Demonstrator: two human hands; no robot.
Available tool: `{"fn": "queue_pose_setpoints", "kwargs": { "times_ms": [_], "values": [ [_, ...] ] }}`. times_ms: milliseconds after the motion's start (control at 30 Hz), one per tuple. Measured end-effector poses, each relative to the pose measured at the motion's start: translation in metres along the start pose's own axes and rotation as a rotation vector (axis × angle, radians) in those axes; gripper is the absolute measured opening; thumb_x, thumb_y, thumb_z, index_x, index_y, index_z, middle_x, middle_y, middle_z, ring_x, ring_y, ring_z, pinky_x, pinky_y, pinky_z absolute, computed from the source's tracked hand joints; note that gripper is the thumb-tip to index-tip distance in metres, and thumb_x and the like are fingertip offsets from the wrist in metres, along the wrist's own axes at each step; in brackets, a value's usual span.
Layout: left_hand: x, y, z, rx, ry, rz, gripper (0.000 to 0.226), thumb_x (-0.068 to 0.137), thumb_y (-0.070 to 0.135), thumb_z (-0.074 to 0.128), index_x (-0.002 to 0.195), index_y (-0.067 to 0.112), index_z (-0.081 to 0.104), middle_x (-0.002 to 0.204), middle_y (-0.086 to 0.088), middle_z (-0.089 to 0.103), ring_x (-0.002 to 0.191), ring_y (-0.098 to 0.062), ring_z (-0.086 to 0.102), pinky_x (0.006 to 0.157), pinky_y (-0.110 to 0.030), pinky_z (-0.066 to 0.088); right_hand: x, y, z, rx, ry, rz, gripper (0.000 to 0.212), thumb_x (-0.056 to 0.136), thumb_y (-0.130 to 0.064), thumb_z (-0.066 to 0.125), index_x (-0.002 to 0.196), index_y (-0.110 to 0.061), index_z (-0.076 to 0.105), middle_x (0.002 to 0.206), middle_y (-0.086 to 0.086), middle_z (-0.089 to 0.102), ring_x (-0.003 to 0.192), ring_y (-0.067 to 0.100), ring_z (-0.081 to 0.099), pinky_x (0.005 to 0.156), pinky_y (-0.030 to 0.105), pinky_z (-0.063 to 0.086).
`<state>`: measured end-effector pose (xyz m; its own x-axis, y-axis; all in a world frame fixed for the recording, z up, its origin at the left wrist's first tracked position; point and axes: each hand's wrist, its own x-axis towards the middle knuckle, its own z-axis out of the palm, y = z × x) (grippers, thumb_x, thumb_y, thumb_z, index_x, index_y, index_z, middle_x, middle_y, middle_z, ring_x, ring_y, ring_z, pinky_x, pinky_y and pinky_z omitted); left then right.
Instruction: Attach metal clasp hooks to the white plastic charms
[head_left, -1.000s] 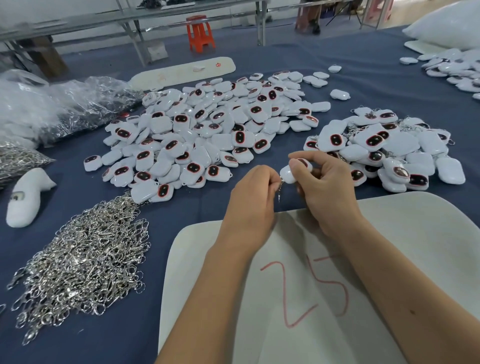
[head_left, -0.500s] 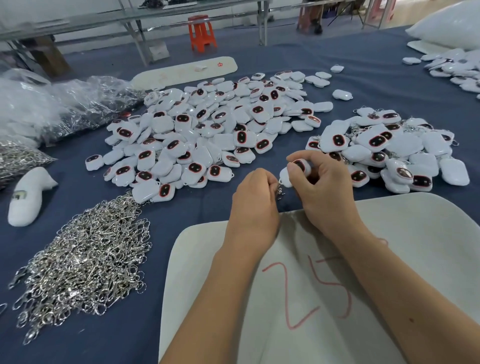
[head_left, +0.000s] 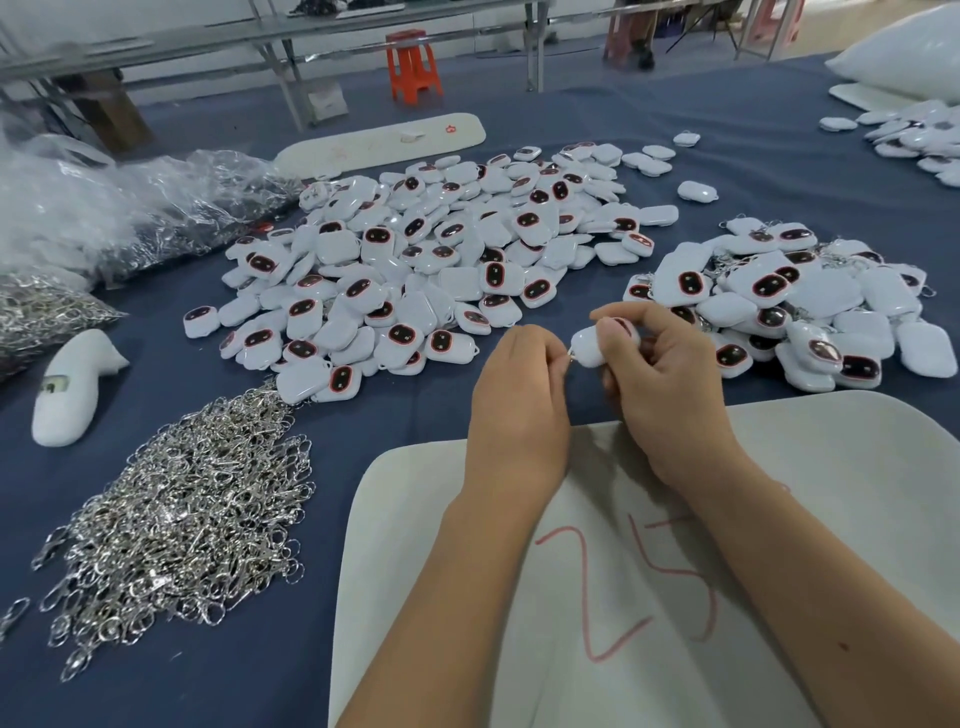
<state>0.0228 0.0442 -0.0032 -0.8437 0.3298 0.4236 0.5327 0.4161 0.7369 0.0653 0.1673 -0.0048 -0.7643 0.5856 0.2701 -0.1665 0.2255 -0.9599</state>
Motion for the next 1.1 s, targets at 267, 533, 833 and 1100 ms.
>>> {"fn": "queue_pose_setpoints", "kwargs": {
  "times_ms": [267,533,833,1100],
  "values": [
    [0.003,-0.009,-0.004,-0.152,0.032,0.013,0.019,0.088,0.013,0.072,0.104,0.021,0.066,0.1,0.012,0.067,0.097,-0.006,0.062,0.077,-0.021,0.05,0.004,-0.001,-0.003,0.332,-0.041,0.199,0.014,0.106,-0.017,0.058,0.102,-0.015,0.071,0.053,-0.002,0.047,0.043,0.008,0.031,0.04,0.018,0.026],
    [0.005,-0.011,-0.006,-0.215,0.089,0.073,0.011,0.089,0.011,0.073,0.091,0.021,0.072,0.088,0.011,0.07,0.086,-0.012,0.068,0.074,-0.025,0.054,0.002,0.0,-0.001,0.334,-0.07,0.197,0.014,0.104,-0.022,0.061,0.097,-0.021,0.073,0.053,-0.003,0.049,0.041,0.007,0.032,0.039,0.017,0.027],
    [0.007,-0.014,-0.008,-0.219,0.106,0.094,0.015,0.086,0.007,0.073,0.087,0.021,0.074,0.083,0.012,0.069,0.078,-0.014,0.069,0.07,-0.029,0.056,0.001,-0.003,0.0,0.31,-0.072,0.207,0.014,0.105,-0.024,0.06,0.099,-0.017,0.069,0.056,0.003,0.057,0.042,0.01,0.038,0.038,0.018,0.029],
    [0.005,-0.011,-0.009,-0.055,0.055,0.053,0.015,0.083,0.006,0.074,0.073,0.015,0.067,0.073,0.006,0.064,0.072,-0.014,0.059,0.066,-0.039,0.049,-0.003,-0.005,0.0,0.145,-0.067,0.036,0.008,0.103,-0.023,0.063,0.099,-0.022,0.07,0.065,-0.002,0.066,0.056,0.012,0.058,0.047,0.024,0.046]
  ]
}}
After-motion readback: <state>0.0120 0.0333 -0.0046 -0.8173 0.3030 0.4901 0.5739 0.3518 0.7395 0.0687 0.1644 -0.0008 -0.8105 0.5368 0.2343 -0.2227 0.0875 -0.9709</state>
